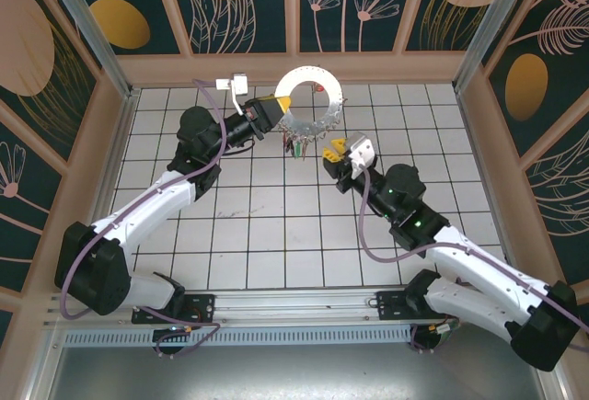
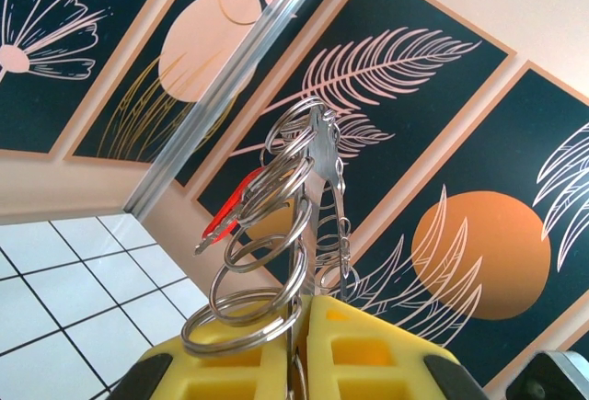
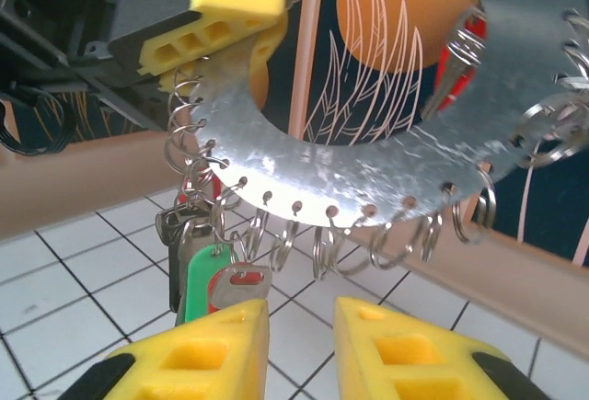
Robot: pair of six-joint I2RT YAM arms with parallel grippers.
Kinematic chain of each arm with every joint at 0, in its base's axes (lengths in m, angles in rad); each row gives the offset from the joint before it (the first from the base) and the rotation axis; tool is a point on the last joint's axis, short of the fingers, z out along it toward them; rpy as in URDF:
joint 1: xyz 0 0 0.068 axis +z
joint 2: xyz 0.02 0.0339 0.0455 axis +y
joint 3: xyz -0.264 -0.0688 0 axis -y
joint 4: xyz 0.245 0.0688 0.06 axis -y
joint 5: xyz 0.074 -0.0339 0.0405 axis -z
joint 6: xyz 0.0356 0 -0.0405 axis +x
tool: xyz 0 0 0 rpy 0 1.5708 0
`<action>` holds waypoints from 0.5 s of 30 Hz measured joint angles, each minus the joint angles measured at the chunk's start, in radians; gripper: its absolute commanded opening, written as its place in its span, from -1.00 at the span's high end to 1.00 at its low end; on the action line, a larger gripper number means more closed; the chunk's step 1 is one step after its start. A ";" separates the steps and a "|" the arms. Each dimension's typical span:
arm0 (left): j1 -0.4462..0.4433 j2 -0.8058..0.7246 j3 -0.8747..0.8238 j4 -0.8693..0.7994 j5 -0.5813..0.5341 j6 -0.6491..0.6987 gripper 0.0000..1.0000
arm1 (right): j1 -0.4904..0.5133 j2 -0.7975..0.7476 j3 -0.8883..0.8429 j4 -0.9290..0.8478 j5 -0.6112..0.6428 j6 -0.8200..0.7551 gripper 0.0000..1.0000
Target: Put the keys on the keyring
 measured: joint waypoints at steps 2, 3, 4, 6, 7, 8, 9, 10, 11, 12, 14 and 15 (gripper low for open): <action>0.000 0.000 0.000 0.000 -0.004 0.000 1.00 | 0.026 0.021 -0.006 0.036 0.020 -0.039 0.60; 0.000 0.000 0.000 0.000 -0.008 0.000 1.00 | 0.035 0.029 -0.010 0.051 0.026 -0.054 0.61; 0.000 0.000 0.000 0.000 -0.011 0.000 1.00 | 0.043 0.037 -0.016 0.068 0.028 -0.067 0.62; -0.001 0.000 0.000 0.000 -0.017 -0.001 1.00 | 0.050 0.051 -0.023 0.092 0.029 -0.086 0.64; -0.001 0.000 0.000 0.000 -0.018 -0.001 1.00 | 0.053 0.058 -0.024 0.102 0.029 -0.090 0.64; -0.001 0.000 0.000 0.000 -0.019 -0.001 1.00 | 0.053 0.065 -0.024 0.110 0.029 -0.092 0.63; -0.001 0.000 0.000 0.000 -0.019 -0.001 1.00 | 0.053 0.072 -0.024 0.119 0.031 -0.092 0.63; -0.002 0.000 0.000 0.000 -0.019 -0.001 1.00 | 0.053 0.078 -0.024 0.127 0.032 -0.092 0.63; -0.002 0.000 0.000 0.000 -0.021 -0.001 1.00 | 0.053 0.083 -0.024 0.135 0.034 -0.092 0.63; -0.003 0.000 0.000 0.000 -0.021 -0.001 1.00 | 0.053 0.089 -0.024 0.144 0.035 -0.092 0.63; -0.004 0.000 0.000 0.000 -0.021 -0.001 1.00 | 0.053 0.098 -0.024 0.158 0.035 -0.091 0.62; -0.004 0.000 0.000 0.000 -0.021 -0.001 1.00 | 0.053 0.103 -0.024 0.165 0.036 -0.091 0.62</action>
